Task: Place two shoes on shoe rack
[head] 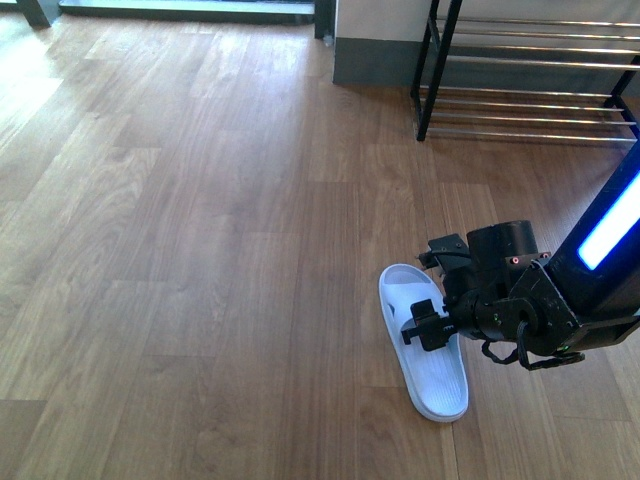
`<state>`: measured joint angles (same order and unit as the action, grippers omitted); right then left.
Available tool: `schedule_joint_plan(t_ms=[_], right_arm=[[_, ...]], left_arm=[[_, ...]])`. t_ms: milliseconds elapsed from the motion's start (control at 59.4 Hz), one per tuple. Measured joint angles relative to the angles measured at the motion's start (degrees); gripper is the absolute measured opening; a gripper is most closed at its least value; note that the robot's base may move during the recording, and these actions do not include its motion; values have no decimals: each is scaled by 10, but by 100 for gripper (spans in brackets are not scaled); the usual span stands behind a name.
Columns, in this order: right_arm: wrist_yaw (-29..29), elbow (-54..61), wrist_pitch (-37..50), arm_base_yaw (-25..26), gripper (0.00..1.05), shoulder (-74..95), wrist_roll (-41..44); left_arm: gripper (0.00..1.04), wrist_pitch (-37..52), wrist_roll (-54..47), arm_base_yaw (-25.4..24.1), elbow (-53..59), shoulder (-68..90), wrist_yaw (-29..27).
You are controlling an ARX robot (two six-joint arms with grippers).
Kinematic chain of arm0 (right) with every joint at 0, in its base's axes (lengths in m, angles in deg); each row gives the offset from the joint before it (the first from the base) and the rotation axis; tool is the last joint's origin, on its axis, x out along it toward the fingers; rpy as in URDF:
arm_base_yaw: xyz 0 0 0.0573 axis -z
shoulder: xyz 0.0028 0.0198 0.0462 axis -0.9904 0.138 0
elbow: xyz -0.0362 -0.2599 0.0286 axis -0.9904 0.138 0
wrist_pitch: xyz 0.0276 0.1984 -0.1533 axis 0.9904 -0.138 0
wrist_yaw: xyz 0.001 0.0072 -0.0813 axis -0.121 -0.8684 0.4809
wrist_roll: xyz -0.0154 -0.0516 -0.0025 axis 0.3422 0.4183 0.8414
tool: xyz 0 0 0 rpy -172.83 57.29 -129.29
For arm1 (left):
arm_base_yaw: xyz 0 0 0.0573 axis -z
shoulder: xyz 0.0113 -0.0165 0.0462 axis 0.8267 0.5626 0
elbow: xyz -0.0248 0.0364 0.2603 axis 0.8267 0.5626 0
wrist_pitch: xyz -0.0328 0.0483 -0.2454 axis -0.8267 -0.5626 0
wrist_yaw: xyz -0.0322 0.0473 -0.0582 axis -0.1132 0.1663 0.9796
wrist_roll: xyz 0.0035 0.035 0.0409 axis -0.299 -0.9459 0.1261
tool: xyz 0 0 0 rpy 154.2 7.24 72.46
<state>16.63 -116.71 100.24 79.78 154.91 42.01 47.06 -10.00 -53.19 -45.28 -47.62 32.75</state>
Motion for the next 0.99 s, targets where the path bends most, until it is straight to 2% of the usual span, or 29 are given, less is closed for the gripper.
schedule_joint_plan(t_ms=[84, 219, 859, 993], right_arm=[[-2, 3, 2, 2, 18, 0, -2], [-8, 3, 2, 3, 1, 0, -4], [-8, -10, -5, -2, 1, 2, -6], [-13, -10, -5, -5, 27, 4, -6]], left_arm=[[2, 0, 0, 0, 0, 0, 0], [2, 0, 0, 0, 0, 0, 0], [2, 0, 0, 0, 0, 0, 0], [2, 0, 0, 0, 0, 0, 0]])
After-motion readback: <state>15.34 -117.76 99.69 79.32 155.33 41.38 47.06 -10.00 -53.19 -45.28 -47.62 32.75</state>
